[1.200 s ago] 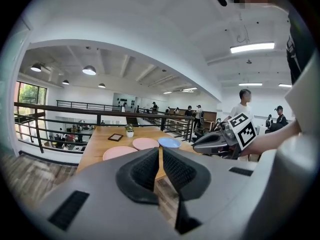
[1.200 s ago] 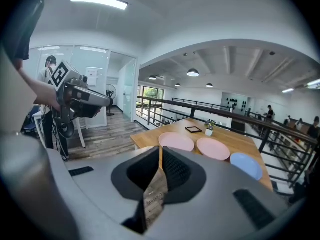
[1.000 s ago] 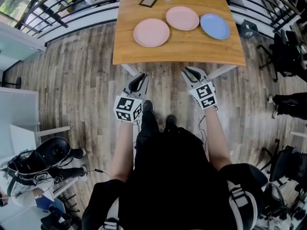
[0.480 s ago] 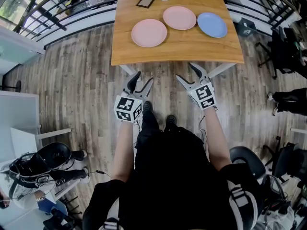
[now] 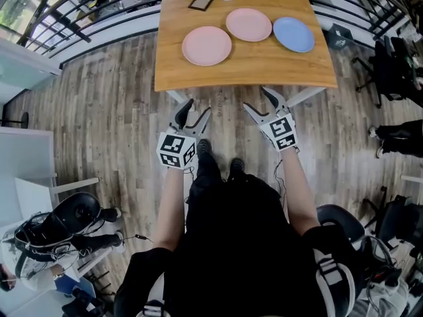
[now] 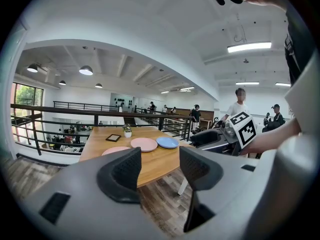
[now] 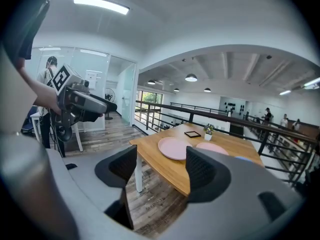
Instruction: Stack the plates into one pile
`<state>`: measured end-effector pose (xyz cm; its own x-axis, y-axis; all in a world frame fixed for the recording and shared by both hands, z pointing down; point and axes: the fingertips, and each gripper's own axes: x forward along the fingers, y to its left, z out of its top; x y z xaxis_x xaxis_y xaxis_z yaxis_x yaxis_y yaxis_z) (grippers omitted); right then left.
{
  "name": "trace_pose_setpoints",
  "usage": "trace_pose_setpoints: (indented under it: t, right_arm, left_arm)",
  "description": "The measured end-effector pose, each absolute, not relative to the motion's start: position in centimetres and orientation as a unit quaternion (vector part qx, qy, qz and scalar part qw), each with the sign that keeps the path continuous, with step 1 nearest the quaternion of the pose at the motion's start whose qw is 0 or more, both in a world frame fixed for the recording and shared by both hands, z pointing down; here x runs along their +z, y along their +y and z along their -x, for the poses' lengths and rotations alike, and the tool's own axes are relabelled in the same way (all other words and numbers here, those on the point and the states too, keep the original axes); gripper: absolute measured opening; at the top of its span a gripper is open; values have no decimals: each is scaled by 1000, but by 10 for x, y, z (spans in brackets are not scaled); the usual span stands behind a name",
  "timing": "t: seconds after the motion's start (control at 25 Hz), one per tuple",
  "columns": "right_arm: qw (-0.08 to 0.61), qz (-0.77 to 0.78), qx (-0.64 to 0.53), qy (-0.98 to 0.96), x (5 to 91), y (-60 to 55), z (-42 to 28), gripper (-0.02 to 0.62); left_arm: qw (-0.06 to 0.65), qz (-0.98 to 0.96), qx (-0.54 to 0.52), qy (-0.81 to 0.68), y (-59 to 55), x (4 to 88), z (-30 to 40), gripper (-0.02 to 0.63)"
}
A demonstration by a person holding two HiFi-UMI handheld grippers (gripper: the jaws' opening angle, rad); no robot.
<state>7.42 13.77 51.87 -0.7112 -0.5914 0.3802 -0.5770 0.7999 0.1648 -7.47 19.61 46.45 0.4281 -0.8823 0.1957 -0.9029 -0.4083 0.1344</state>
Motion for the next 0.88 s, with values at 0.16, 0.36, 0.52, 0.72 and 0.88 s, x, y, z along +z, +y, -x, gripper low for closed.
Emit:
trace_pose_setpoints:
  t: [0.16, 0.36, 0.52, 0.72, 0.88]
  right_arm:
    - [208, -318, -17, -925, 516, 132, -66, 321]
    - [211, -322, -9, -923, 519, 125, -52, 316]
    - [215, -329, -4, -920, 520, 116, -34, 314]
    - [217, -339, -2, -915, 519, 102, -16, 311]
    - [218, -350, 2, -911, 517, 89, -1, 311]
  left_arm:
    - [113, -840, 46, -528, 191, 465, 81, 242]
    - [116, -845, 46, -520, 184, 466, 93, 242]
    - [121, -848, 40, -515, 173, 466, 113, 242]
    - [128, -851, 42, -508, 156, 467, 134, 242]
    - [129, -859, 45, -494, 137, 467, 147, 242]
